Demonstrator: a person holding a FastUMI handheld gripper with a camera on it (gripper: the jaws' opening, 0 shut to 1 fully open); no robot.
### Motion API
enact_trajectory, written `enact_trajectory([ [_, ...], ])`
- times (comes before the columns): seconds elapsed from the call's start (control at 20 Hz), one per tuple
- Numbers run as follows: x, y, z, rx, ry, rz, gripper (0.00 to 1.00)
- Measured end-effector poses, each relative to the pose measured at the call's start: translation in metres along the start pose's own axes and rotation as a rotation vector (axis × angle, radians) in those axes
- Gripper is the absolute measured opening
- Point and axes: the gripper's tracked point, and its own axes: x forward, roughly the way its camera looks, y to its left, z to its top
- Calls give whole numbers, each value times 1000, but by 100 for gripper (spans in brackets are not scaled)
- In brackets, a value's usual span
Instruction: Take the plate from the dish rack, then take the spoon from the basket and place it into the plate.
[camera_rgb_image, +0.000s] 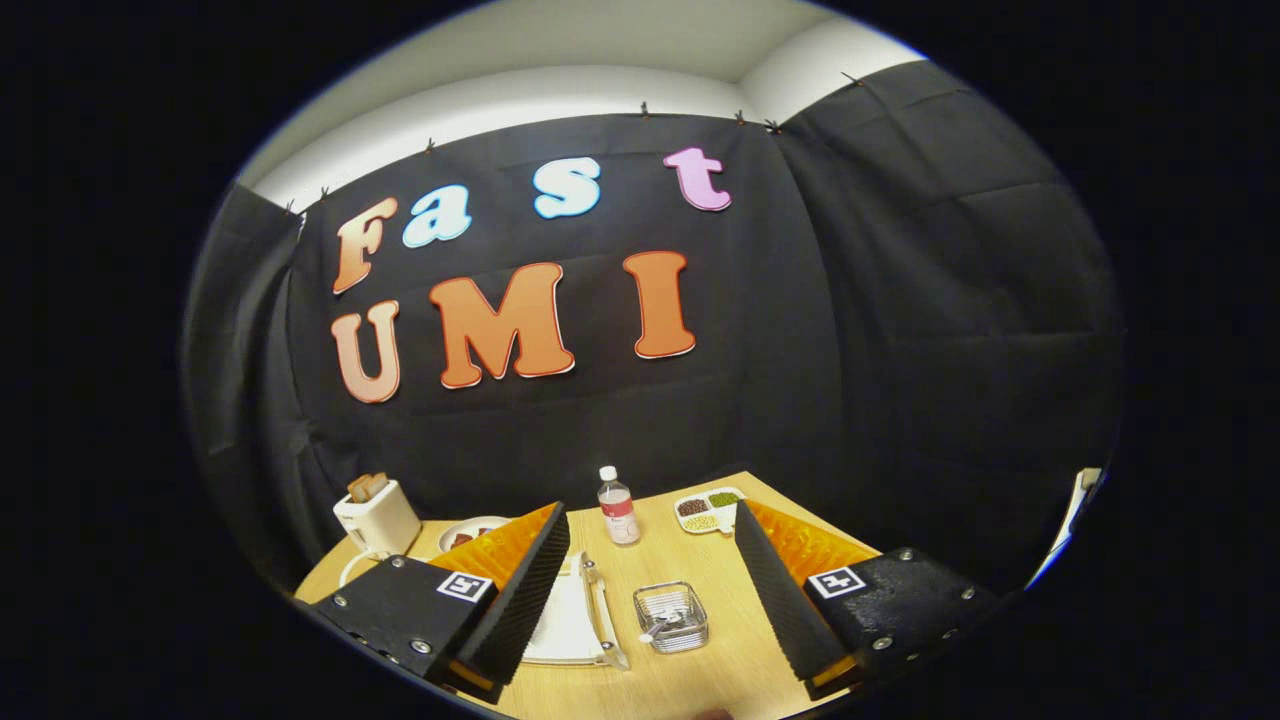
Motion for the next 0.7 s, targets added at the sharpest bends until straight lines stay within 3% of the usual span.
enact_trajectory([
  [0.25, 1, 24, -25, 52, 124, 39, 98],
  [0.7, 55, 150, -93, -131, 324, 198, 98],
])
